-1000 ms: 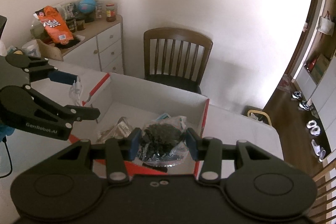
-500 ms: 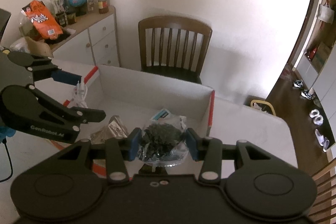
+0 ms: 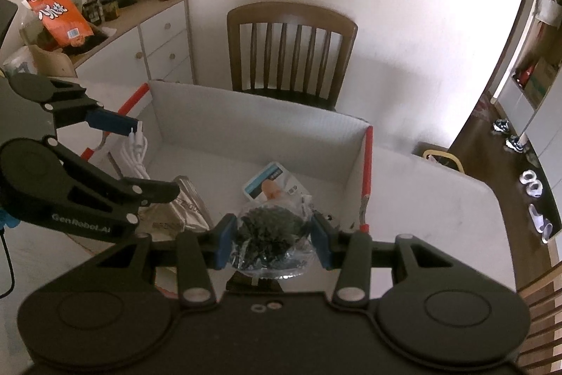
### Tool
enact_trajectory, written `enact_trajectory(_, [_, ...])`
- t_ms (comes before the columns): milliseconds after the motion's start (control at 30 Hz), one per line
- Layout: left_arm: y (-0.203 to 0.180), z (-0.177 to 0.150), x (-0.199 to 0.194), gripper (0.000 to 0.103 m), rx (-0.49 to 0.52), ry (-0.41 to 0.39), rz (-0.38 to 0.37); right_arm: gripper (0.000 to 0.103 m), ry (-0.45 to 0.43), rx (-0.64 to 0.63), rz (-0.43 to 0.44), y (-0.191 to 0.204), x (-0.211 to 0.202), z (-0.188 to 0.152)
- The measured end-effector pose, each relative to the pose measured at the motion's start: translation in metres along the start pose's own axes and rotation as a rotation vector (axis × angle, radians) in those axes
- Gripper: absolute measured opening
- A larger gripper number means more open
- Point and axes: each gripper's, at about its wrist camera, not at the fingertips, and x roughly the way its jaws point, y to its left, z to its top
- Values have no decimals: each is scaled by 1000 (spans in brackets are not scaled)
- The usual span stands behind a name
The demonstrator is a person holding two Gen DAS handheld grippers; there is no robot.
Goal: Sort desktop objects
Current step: 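Lift the black bag and white cable and carry both over the red box, then lower the black bag into the box and open the right gripper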
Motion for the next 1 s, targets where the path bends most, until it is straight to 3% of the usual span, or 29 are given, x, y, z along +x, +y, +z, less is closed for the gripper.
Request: enact_trajectory(1000, [-9,-9,41,77,68,116,-9,45,97,-49,16,9,54,-13])
